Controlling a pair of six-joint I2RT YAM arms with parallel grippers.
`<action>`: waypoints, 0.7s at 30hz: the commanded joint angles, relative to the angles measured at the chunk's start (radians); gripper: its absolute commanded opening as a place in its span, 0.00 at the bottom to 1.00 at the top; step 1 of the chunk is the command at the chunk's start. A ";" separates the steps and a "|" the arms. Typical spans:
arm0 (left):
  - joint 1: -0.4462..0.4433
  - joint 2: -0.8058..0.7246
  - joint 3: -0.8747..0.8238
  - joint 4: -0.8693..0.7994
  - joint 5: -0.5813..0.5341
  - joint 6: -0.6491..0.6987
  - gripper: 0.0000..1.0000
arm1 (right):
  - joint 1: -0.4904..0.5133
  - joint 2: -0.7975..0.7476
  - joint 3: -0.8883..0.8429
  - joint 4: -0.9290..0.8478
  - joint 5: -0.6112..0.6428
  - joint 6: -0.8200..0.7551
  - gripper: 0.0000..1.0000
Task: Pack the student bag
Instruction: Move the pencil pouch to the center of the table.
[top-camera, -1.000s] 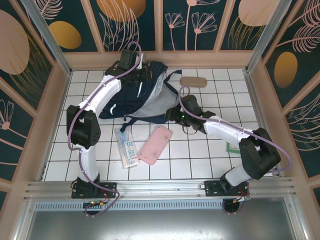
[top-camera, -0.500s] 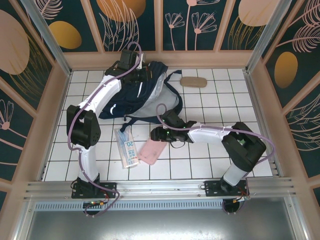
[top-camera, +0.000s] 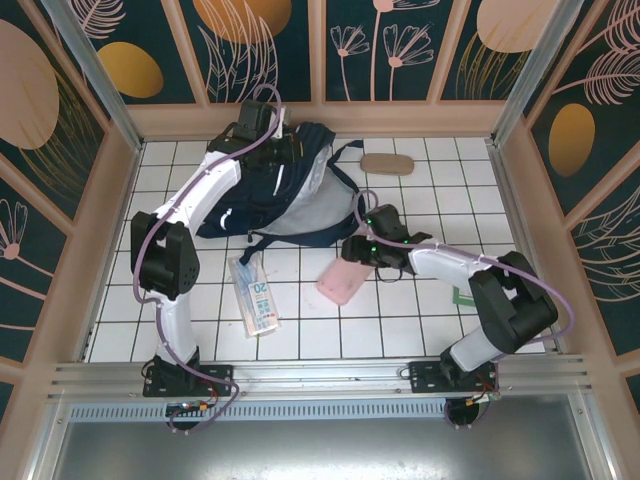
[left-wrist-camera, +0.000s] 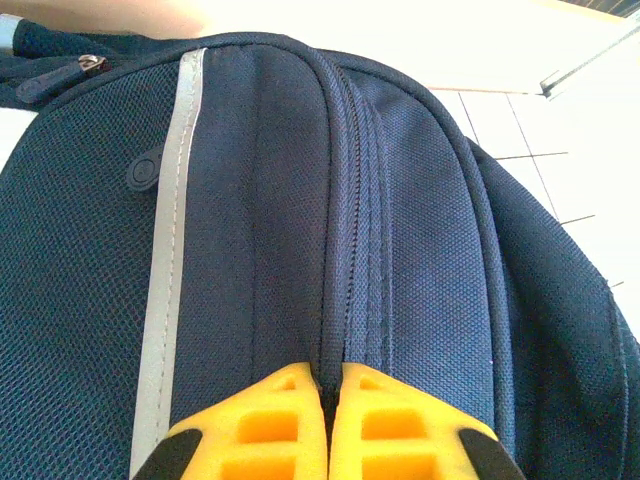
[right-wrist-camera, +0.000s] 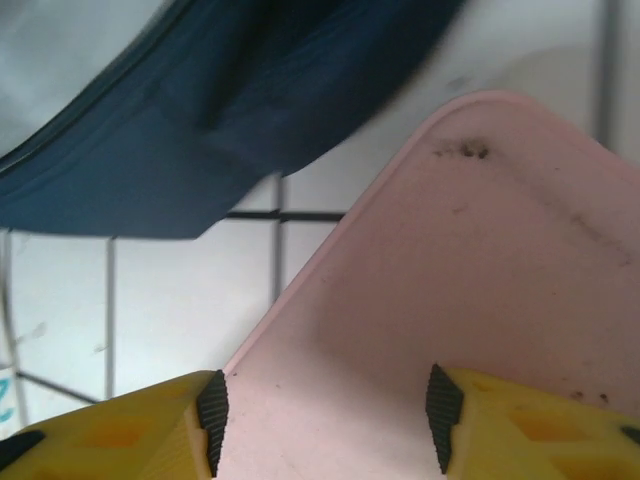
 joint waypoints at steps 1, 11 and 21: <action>0.016 -0.055 -0.019 0.043 -0.011 -0.014 0.00 | -0.052 -0.029 0.031 -0.155 0.085 -0.100 0.64; 0.017 -0.089 -0.085 0.081 0.000 -0.007 0.00 | -0.037 -0.236 0.018 -0.294 0.196 0.198 0.95; 0.017 -0.111 -0.134 0.137 0.035 -0.022 0.00 | 0.165 -0.249 -0.083 -0.324 0.247 0.609 0.99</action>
